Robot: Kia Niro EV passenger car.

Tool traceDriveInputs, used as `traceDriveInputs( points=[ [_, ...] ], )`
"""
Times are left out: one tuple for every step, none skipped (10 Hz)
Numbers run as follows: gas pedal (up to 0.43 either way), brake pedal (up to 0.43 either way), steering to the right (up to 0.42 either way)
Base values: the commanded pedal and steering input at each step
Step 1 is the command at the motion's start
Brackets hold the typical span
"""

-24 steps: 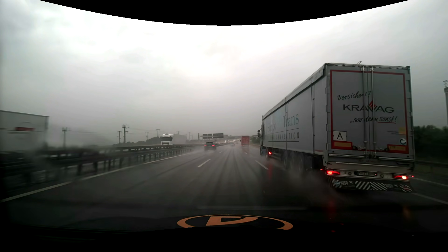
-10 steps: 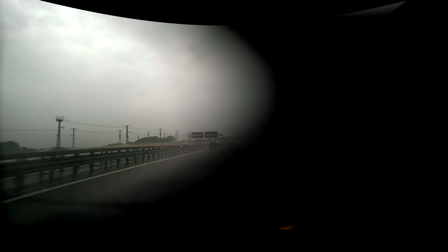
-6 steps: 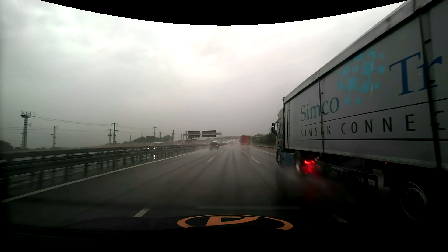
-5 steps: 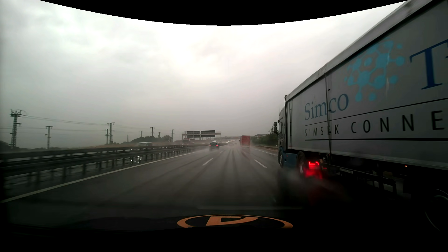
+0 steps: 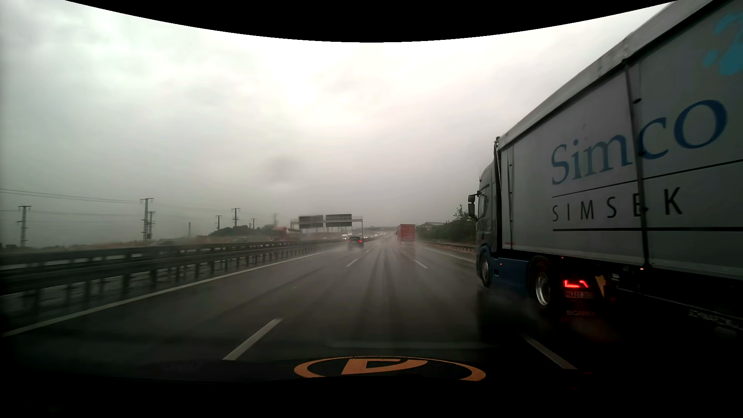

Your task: Follow the waypoints while adhering to traffic rules and regulations

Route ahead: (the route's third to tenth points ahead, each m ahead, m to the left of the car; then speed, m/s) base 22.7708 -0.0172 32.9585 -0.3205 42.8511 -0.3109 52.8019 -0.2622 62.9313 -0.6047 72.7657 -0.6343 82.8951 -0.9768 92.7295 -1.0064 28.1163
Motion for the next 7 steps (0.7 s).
traceDriveInputs(
  points=[
    [0.157,0.0,0.001],
    [0.157,0.0,0.0],
    [0.157,0.0,0.0],
    [0.169,0.0,0.0],
    [0.169,0.0,0.0],
    [0.169,0.0,0.0],
    [0.169,0.0,0.0]
  ],
)
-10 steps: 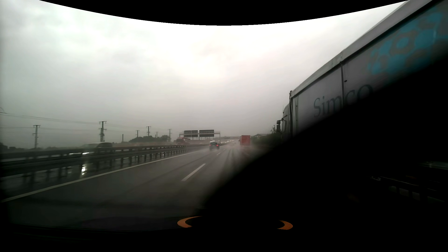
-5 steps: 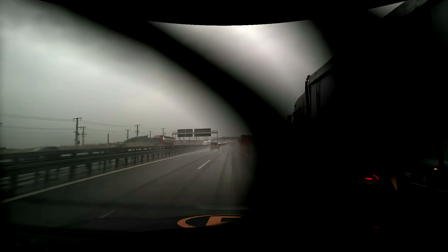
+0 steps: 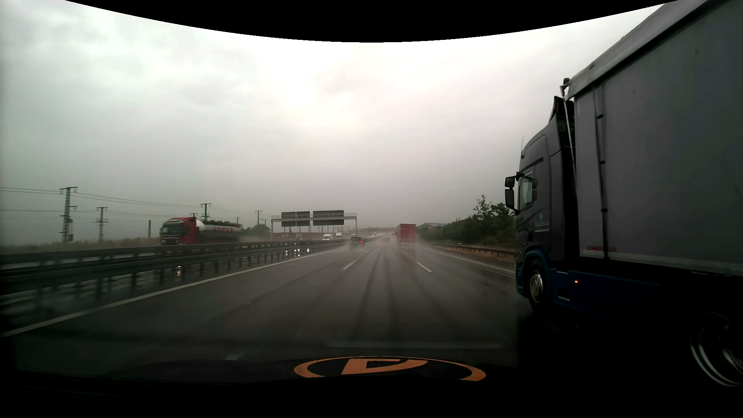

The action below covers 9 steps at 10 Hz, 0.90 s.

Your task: Follow the waypoints while adhering to traffic rules and regulations

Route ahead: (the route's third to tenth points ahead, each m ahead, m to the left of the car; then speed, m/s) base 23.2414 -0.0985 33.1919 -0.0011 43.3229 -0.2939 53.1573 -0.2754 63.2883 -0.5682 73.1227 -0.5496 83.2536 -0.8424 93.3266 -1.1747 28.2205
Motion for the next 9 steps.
traceDriveInputs(
  points=[
    [0.169,0.0,0.0],
    [0.169,0.0,0.0],
    [0.169,0.0,0.001],
    [0.169,0.0,0.001],
    [0.169,0.0,0.0],
    [0.169,0.0,0.0],
    [0.169,0.0,0.001],
    [0.157,0.0,0.001],
    [0.157,0.0,0.001]
  ],
)
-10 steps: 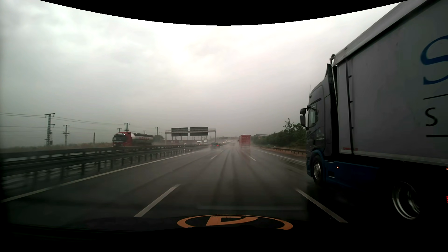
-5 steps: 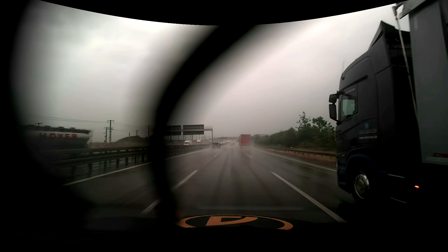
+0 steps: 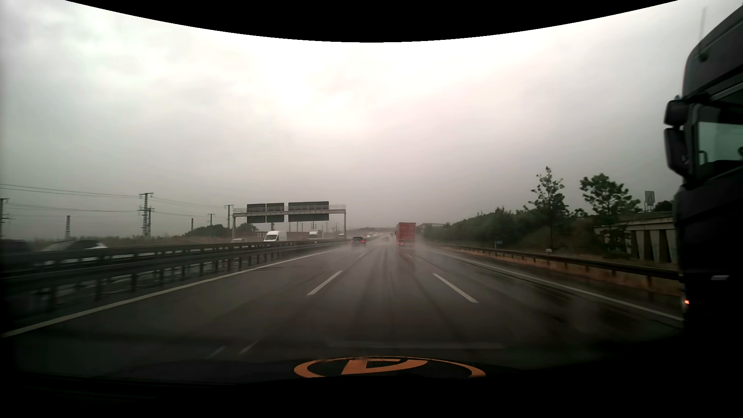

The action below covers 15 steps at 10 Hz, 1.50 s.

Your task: Follow the waypoints while adhering to traffic rules and regulations

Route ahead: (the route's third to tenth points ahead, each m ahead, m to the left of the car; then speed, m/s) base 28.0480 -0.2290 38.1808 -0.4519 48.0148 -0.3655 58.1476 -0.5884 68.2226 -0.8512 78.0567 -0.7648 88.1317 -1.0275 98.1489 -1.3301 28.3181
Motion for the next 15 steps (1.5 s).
traceDriveInputs(
  points=[
    [0.15,0.0,0.001],
    [0.15,0.0,0.001],
    [0.15,0.0,0.002],
    [0.15,0.0,0.002],
    [0.15,0.0,0.001],
    [0.15,0.0,0.001],
    [0.15,0.0,0.001],
    [0.138,0.0,0.001],
    [0.13,0.0,0.001],
    [0.118,0.0,0.001],
    [0.11,0.0,0.001],
    [0.11,0.0,0.001],
    [0.11,0.0,0.001],
    [0.11,0.0,0.0],
    [0.11,0.0,0.0]
  ],
)
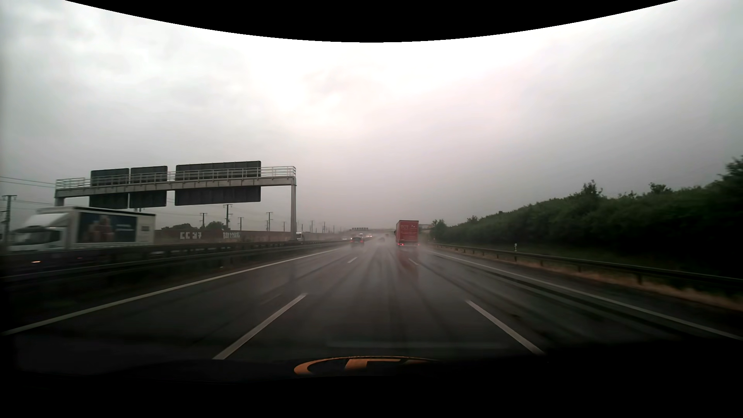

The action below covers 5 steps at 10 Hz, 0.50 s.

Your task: Follow the waypoints while adhering to traffic rules and regulations

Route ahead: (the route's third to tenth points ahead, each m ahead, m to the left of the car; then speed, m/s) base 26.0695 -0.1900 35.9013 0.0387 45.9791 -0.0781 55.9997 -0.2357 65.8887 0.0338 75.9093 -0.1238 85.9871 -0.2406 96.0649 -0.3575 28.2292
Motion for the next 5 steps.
traceDriveInputs(
  points=[
    [0.11,0.0,0.0],
    [0.11,0.0,0.0],
    [0.11,0.0,0.0],
    [0.11,0.0,-0.001],
    [0.11,0.0,-0.001]
  ],
)
